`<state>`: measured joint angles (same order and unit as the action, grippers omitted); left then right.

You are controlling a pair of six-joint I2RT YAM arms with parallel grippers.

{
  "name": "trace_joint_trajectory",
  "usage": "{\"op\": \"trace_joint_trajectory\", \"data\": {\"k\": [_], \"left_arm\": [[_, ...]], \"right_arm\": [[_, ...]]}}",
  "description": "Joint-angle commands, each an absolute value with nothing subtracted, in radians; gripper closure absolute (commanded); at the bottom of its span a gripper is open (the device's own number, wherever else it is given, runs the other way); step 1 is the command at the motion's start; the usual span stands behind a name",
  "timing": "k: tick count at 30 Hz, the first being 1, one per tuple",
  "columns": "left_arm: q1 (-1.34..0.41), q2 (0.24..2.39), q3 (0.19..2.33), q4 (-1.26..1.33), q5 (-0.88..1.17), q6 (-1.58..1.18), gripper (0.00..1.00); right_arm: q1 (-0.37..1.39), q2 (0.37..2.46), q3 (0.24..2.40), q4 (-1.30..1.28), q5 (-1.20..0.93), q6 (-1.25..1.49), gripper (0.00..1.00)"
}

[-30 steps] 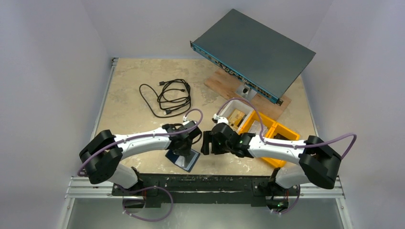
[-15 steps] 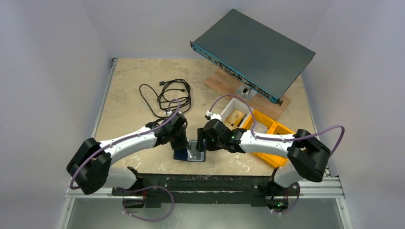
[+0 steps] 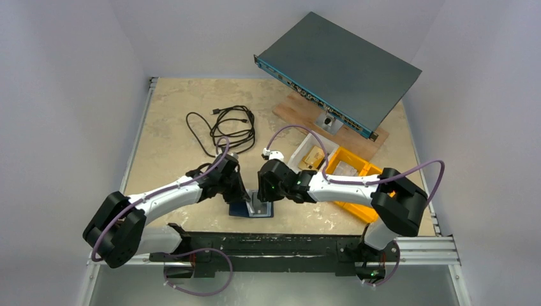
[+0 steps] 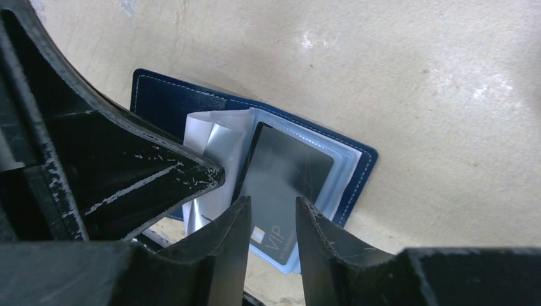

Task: Take the credit cards out of the card holder
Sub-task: Open the card holder at the center of the board.

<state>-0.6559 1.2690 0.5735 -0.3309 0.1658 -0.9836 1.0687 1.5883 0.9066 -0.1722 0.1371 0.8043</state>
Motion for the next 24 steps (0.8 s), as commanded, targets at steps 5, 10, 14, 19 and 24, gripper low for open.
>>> {"op": "trace_joint_trajectory", "data": {"k": [5,10,14,19,24], "left_arm": [[-0.635,1.170,0.627,-0.446,0.107,-0.920,0.84],[-0.635,1.133,0.690,-0.522,0.098,-0.888,0.77],[-0.635,1.103,0.742,-0.556,0.120,-0.877,0.73],[-0.648,1.104,0.777,-0.515,0.230,-0.909,0.71],[-0.658,1.124,0.747,-0.469,0.250,-0.974,0.72]], "right_arm": [[1.083,1.648,0.957,-0.140,0.121,0.820,0.73],[1.081,1.669,0.953,-0.108,0.094,0.836,0.74],[1.081,1.652,0.936,-0.098,0.100,0.848,0.74],[1.082,1.642,0.906,-0.036,0.055,0.868,0.75],[1.081,1.621,0.866,0.081,0.004,0.891,0.72]]}}
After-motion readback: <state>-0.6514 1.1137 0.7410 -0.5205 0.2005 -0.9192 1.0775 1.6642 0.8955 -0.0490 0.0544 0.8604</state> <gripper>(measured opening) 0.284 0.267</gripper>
